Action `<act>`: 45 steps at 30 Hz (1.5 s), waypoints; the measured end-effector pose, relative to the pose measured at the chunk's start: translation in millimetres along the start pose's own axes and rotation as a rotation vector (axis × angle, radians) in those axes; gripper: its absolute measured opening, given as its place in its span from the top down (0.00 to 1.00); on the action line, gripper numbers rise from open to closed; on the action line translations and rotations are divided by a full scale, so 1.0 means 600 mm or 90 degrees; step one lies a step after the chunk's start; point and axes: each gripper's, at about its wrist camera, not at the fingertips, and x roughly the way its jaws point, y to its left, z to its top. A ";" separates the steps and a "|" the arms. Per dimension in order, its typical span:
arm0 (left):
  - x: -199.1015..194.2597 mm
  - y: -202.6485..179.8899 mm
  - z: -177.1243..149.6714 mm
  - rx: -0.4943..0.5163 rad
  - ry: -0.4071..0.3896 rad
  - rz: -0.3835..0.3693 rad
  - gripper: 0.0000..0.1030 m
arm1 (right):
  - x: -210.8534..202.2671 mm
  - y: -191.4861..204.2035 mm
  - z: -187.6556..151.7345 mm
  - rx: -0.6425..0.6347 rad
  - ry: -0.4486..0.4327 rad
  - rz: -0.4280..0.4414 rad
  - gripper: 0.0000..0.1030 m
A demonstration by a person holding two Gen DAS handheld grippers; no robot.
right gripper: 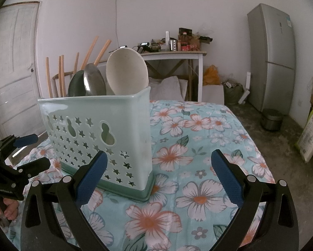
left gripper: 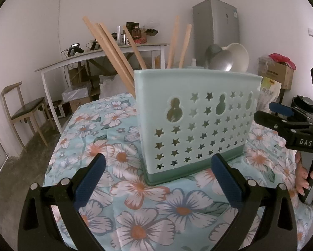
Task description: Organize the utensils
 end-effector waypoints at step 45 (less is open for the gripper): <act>-0.004 0.003 -0.002 -0.001 -0.005 0.000 0.04 | 0.002 -0.003 0.009 0.002 -0.003 -0.003 0.07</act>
